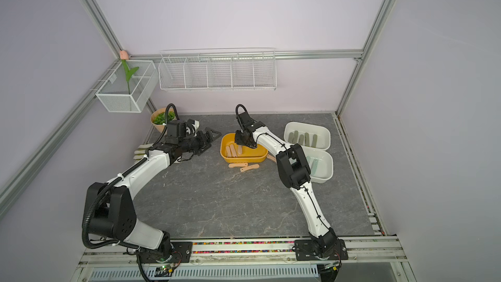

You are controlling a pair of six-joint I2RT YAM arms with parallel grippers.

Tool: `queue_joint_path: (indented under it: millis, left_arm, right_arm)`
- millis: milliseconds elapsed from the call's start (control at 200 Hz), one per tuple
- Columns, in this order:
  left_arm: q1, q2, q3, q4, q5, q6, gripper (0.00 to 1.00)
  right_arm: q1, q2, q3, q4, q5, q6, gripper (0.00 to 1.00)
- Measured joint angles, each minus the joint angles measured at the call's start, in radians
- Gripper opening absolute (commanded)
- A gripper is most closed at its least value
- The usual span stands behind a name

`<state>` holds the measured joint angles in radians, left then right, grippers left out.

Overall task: Place the fruit knives into the storage box by color
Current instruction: Place the fruit knife in the storage box.

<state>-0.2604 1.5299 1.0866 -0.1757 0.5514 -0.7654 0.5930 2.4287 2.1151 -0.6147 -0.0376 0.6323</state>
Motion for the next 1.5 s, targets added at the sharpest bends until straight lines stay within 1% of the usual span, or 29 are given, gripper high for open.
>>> queue_joint_path:
  millis: [735,1115,1500]
  left_arm:
    - [-0.004,0.011,0.0,0.021,0.003,-0.001,0.99]
    - [-0.011,0.011,0.0,0.022,0.003,-0.006,0.99]
    - [-0.021,0.011,0.0,0.029,0.002,-0.009,0.99]
  right_arm:
    - [-0.001,0.025,-0.001,0.005,-0.009,0.0,0.27]
    - [0.0,0.025,-0.042,0.024,-0.012,0.0,0.28]
    - [0.0,0.025,-0.049,0.04,-0.016,0.002,0.37]
